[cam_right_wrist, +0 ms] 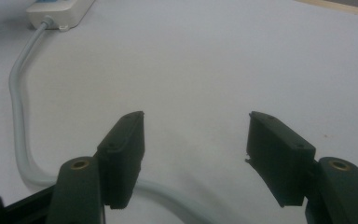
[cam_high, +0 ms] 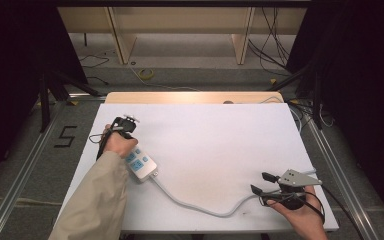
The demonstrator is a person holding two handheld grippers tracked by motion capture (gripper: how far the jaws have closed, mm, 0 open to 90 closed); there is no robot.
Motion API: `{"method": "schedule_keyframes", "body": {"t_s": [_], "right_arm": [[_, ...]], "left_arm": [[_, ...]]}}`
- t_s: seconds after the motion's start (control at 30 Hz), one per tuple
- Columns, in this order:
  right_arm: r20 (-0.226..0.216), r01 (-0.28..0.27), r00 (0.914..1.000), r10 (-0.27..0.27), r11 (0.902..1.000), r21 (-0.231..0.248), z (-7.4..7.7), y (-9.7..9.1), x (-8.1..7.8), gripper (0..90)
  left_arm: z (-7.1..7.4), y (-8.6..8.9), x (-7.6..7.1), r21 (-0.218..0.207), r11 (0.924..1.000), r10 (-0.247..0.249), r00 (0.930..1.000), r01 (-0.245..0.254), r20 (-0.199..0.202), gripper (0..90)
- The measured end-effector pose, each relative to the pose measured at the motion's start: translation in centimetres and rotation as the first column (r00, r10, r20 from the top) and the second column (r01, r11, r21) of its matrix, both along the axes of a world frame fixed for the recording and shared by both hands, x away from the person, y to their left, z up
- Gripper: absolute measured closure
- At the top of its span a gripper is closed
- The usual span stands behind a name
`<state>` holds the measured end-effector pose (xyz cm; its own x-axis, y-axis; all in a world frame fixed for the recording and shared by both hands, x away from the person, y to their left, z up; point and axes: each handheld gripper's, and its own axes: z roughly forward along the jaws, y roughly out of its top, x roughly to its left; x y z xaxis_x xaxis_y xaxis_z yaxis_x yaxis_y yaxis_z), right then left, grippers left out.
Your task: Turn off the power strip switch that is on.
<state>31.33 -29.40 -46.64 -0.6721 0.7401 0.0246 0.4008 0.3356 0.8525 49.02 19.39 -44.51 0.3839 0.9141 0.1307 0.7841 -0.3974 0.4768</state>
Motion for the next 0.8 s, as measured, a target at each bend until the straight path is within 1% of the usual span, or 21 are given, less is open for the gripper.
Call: {"method": "schedule_keyframes", "body": {"t_s": [0.07, 0.17, 0.2, 0.4, 0.53, 0.63, 0.8], "right_arm": [[-0.001, 0.0, 1.0, 0.0, 1.0, 0.0, -0.01, -0.01, 0.01, 37.9], [-0.001, 0.0, 1.0, 0.0, 1.0, 0.0, 0.0, -0.01, 0.01, 37.9], [-0.001, 0.001, 1.0, -0.001, 1.0, 0.0, 0.0, -0.01, 0.01, 37.9], [0.002, 0.001, 1.0, -0.001, 1.0, 0.001, 0.0, 0.0, 0.0, 37.9], [0.0, 0.002, 1.0, -0.002, 1.0, 0.002, 0.0, -0.03, 0.01, 37.9], [0.001, 0.001, 1.0, -0.001, 1.0, 0.003, 0.0, -0.02, 0.02, 37.9], [0.003, 0.002, 1.0, -0.002, 1.0, 0.002, 0.0, -0.01, 0.02, 37.9]], "left_arm": [[0.01, 0.04, 0.0, -0.002, 1.0, 0.0, 1.0, 0.0, 0.0, 90.0], [0.23, 0.07, -0.04, -0.019, 0.9998, 0.008, 0.9997, -0.008, 0.025, 89.9], [0.23, 0.06, -0.05, -0.015, 0.9999, 0.006, 0.9998, -0.006, 0.02, 90.0], [0.23, 0.13, -0.08, -0.019, 0.9998, 0.007, 0.9998, -0.007, 0.021, 89.9], [0.28, 0.25, -0.13, -0.014, 0.9999, 0.008, 0.9998, -0.008, 0.02, 89.9], [0.27, 0.39, -0.23, -0.013, 0.9999, 0.007, 0.9997, -0.007, 0.023, 89.9], [0.31, 0.71, -0.48, -0.024, 0.9996, 0.015, 0.999, -0.014, 0.041, 89.8]]}}
